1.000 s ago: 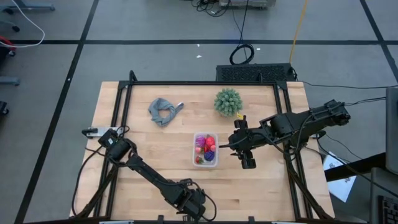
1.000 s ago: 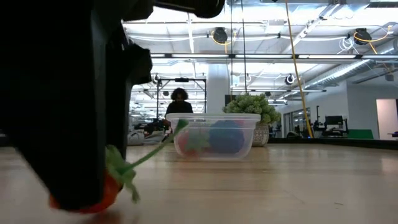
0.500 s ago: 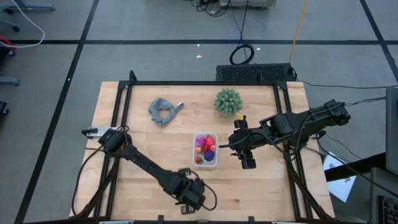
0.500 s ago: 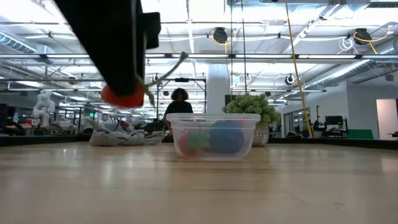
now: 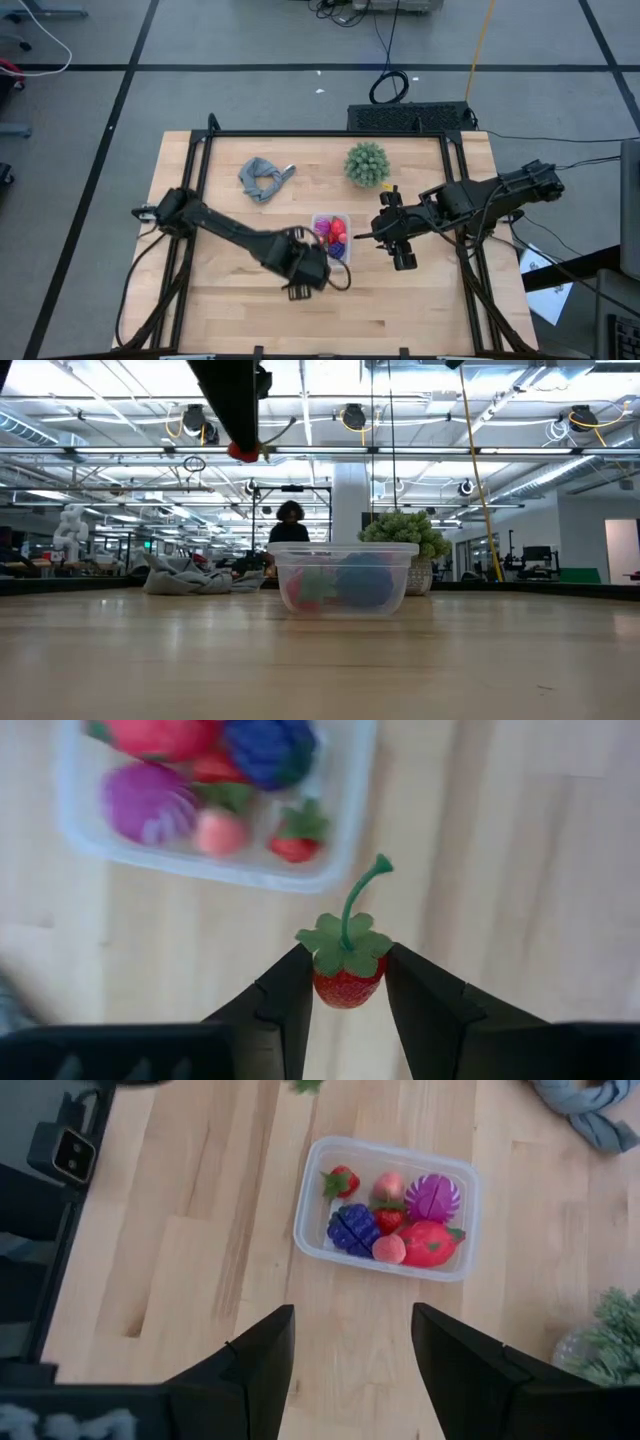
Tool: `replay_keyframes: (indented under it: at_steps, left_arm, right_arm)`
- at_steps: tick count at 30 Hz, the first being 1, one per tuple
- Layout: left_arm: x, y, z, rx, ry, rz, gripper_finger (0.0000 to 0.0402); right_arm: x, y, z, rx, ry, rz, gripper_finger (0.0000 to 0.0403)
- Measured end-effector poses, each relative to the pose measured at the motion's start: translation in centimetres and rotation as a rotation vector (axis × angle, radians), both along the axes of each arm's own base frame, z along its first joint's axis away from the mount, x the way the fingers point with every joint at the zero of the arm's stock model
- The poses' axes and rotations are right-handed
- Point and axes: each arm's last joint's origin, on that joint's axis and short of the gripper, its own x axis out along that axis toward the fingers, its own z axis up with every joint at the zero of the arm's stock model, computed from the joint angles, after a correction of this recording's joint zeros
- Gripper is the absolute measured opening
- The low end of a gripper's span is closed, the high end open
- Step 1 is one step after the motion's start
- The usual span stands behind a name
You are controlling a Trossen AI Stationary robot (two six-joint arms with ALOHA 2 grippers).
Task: Pick and placing Produce into tupperware
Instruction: Put the strawberry into the transparent bin
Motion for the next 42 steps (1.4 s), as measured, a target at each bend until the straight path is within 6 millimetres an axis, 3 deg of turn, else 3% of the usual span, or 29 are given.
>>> replay_keyframes:
  at_steps: [6,19,29,42]
  left_arm:
    - [0.3,3.2,1.4,0.033,-0.010,-0.006,0.0124]
    - [1.7,8.0,1.7,0.060,-0.028,-0.022,0.0124]
    - [3.5,8.9,1.3,0.073,-0.129,-0.094,0.0124]
    - [5.6,9.1,-3.0,0.036,-0.058,-0.118,0.0124]
  right_arm:
    - [-1.1,-0.4,0.5,-0.011,0.017,0.005,0.0193]
    - [-3.8,-2.4,3.0,0.002,-0.085,-0.022,0.0193]
    - [-4.8,-3.3,3.8,-0.003,-0.129,-0.032,0.0193]
    - [-4.9,-3.4,3.7,-0.017,-0.114,-0.019,0.0193]
